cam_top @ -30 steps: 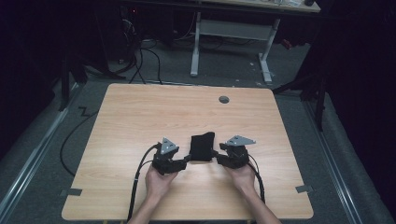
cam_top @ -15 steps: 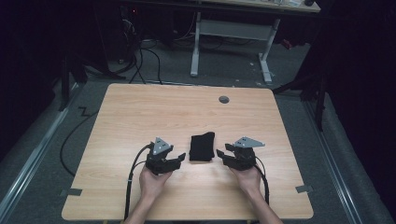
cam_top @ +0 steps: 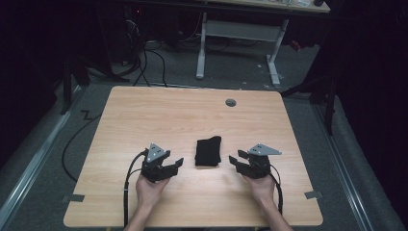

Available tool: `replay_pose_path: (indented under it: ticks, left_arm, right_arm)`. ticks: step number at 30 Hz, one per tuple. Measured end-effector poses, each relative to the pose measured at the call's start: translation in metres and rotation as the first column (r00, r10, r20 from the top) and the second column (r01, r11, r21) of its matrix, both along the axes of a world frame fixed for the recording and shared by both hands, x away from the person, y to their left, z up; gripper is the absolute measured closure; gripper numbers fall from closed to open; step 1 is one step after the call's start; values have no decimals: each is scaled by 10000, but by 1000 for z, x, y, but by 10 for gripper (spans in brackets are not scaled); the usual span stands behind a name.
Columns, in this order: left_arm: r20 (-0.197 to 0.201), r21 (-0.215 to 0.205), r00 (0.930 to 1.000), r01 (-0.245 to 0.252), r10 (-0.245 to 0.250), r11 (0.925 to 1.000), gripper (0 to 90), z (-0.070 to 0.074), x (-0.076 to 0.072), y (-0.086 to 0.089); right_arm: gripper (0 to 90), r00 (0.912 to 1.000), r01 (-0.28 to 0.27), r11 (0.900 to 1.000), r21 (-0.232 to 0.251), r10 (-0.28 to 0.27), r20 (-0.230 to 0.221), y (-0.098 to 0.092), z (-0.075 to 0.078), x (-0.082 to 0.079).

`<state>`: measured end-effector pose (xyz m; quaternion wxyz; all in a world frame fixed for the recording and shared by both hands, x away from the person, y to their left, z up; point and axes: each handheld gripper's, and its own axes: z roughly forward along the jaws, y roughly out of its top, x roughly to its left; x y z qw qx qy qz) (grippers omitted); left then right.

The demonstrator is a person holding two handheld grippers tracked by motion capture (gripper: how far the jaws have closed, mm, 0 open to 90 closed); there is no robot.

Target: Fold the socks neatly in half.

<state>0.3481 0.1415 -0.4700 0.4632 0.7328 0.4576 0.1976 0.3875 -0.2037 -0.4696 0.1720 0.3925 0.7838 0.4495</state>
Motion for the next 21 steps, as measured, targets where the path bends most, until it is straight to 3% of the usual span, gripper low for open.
replay_pose_path:
  ticks: [12,21]
  left_arm:
    - [30,-45,9999,-160,160,9999,386,-1,-6,12]
    - [111,277,9998,-181,178,9995,374,-6,-10,18]
  right_arm:
    - [518,9997,224,9994,250,-226,83,-16,-1,-8]
    - [541,9995,321,9985,439,-323,55,-30,0,-12]
